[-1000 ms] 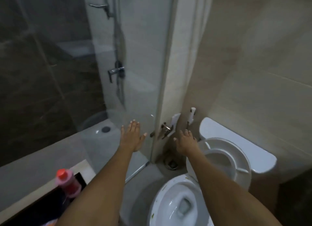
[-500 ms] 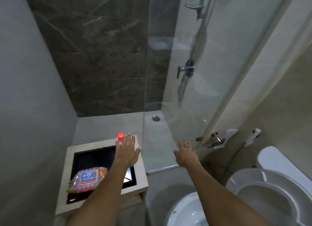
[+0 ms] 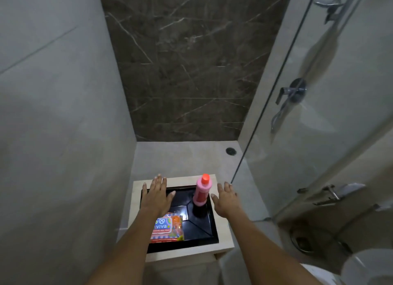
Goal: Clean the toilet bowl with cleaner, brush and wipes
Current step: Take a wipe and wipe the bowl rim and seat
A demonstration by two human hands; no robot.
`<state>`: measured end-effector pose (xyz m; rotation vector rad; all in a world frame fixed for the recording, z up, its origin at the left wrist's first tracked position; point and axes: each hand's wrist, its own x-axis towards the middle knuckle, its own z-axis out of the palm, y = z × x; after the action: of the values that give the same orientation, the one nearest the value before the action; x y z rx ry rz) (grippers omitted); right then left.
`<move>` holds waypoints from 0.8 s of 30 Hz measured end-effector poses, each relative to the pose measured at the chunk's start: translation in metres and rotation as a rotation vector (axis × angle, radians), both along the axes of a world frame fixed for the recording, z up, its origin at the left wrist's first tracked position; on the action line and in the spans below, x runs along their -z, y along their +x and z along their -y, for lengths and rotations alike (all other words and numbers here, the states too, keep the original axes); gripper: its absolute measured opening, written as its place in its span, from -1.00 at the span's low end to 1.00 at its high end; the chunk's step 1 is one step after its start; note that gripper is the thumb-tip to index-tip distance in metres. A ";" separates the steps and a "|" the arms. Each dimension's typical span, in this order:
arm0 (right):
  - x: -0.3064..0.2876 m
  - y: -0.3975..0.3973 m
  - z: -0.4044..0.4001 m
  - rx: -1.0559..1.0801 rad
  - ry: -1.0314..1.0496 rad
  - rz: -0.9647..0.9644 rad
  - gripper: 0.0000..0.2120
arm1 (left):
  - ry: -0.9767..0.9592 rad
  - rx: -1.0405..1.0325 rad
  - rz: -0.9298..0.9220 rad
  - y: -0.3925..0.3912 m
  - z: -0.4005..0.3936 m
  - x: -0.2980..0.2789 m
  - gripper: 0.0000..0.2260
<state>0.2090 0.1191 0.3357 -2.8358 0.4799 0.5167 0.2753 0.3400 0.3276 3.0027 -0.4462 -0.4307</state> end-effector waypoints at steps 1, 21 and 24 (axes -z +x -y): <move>0.003 0.006 -0.010 -0.005 0.003 -0.001 -0.43 | 0.007 -0.002 -0.006 0.005 -0.009 0.002 -0.42; 0.220 0.052 -0.118 -0.296 0.063 -0.211 -0.41 | 0.103 0.053 -0.242 0.020 -0.095 0.236 -0.33; 0.260 0.054 -0.123 -0.363 0.082 -0.180 -0.40 | 0.020 0.027 -0.268 0.019 -0.091 0.273 -0.31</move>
<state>0.2630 0.2417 0.0754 -2.8177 -0.0345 0.8408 0.2944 0.4313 0.0549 2.8995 -0.4612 -0.8299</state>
